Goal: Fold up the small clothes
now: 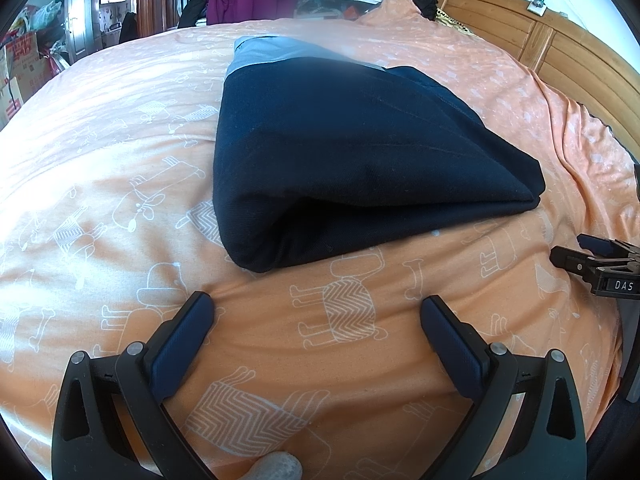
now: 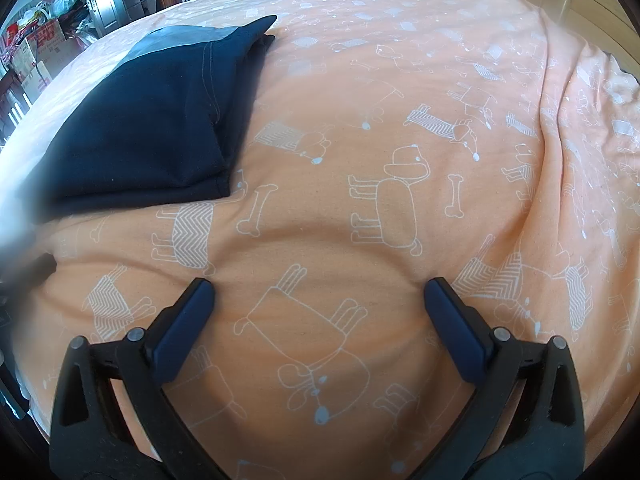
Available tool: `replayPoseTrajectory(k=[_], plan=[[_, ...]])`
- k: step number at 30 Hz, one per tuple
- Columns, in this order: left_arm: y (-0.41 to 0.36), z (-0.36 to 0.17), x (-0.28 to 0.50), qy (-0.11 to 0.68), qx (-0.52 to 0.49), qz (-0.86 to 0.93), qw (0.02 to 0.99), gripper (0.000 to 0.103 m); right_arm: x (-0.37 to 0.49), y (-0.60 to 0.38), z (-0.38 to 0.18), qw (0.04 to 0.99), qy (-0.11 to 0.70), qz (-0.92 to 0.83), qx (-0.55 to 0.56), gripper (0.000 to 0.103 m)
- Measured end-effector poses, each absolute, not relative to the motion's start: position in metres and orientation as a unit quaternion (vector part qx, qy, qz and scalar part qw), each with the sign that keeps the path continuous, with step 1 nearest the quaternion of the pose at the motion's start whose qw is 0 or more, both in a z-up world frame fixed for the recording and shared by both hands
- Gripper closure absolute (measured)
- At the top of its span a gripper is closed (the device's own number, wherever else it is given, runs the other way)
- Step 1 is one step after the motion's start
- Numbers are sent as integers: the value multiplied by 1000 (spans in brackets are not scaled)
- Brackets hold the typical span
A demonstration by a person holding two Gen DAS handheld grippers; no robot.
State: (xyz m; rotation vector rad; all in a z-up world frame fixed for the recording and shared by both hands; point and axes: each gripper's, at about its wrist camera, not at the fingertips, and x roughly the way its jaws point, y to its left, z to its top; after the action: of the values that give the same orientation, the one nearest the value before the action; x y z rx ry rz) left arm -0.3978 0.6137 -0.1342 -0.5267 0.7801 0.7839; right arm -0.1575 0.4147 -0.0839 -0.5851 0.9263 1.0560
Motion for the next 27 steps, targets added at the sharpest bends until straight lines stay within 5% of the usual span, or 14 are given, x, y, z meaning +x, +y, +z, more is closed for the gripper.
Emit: replayPoseTrajectory(k=[19,27], plan=[[616,-133,-399,370,-248,368,816,0,-149,417,-81,712,431,500,-239,0],[612,-94,-404,368,-244,352,825,0,-169,387,6,700,350,599,-167,0]])
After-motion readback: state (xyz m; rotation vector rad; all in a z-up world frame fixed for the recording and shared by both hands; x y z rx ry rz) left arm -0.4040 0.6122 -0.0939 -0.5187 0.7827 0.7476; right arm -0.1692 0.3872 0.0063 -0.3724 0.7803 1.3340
